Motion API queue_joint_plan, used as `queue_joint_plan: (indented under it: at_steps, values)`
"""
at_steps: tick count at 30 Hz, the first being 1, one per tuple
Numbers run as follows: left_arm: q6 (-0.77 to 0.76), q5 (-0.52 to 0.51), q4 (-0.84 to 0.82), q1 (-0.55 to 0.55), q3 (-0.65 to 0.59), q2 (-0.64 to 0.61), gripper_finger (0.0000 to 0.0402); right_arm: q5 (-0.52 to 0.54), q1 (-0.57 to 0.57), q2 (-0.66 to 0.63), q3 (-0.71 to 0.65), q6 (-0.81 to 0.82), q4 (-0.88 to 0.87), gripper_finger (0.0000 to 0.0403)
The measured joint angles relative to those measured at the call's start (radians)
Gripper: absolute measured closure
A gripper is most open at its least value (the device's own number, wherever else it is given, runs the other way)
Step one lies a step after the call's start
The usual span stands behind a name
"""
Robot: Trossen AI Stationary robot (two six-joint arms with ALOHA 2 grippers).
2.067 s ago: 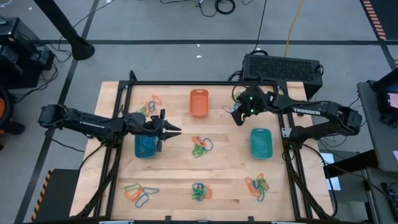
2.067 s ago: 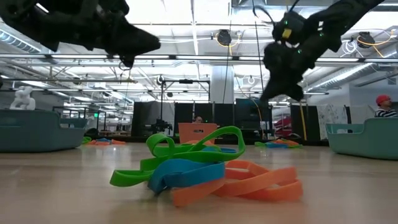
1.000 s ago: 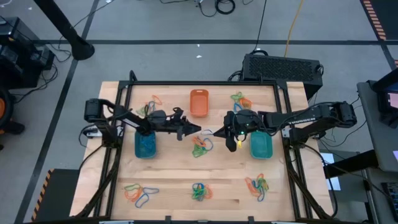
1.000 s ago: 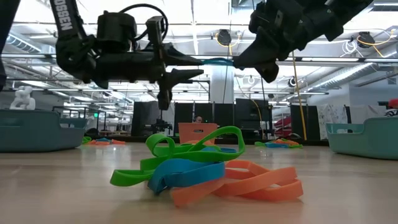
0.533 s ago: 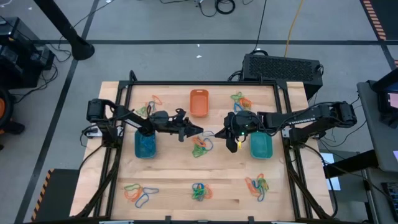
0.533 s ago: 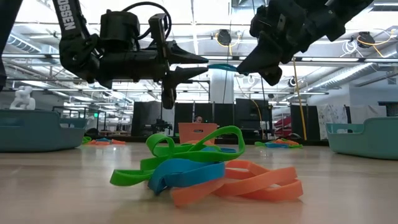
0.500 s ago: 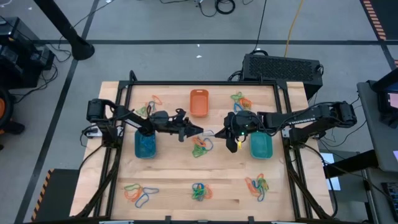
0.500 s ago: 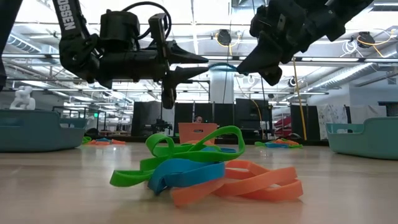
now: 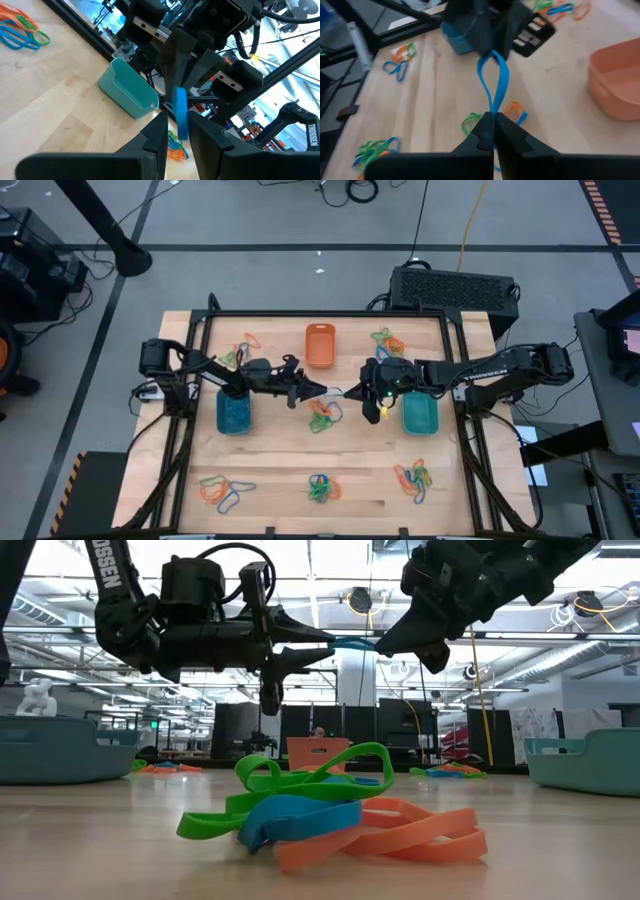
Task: Sort rubber bands into baskets
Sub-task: Put the blue rubber band into the blue bin
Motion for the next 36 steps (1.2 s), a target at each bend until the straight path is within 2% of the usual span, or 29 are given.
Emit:
queue_joint_plan:
  at_steps: [11,14,18,25,28,33,36]
  values:
    - [0.049,-0.019,-0.002,0.0,0.0,0.0,0.0325,-0.001,-0.007,0.0,0.0,0.0,0.0,0.0403]
    - [0.051,-0.02,-0.007,0.0,0.0,0.0,0.0344,-0.001,-0.007,0.0,0.0,0.0,0.0,0.0403]
    - [0.075,-0.02,-0.009,0.0,0.0,0.0,0.039,-0.001,-0.007,0.0,0.0,-0.02,0.0,0.0403]
    - [0.1,-0.02,-0.034,0.0,-0.001,0.0,0.0398,-0.001,-0.006,0.0,0.0,-0.069,0.005,0.0398]
    - [0.106,-0.018,-0.034,0.0,-0.001,-0.001,0.0399,-0.001,-0.006,0.0,0.0,-0.092,0.012,0.0379]
    - [0.102,0.106,-0.031,0.018,-0.001,-0.026,0.04,-0.001,-0.006,0.0,0.0,-0.137,0.026,0.0324]
    - [0.097,0.142,-0.079,0.023,-0.001,-0.068,0.04,-0.001,-0.006,0.0,0.0,-0.157,0.028,0.0288]
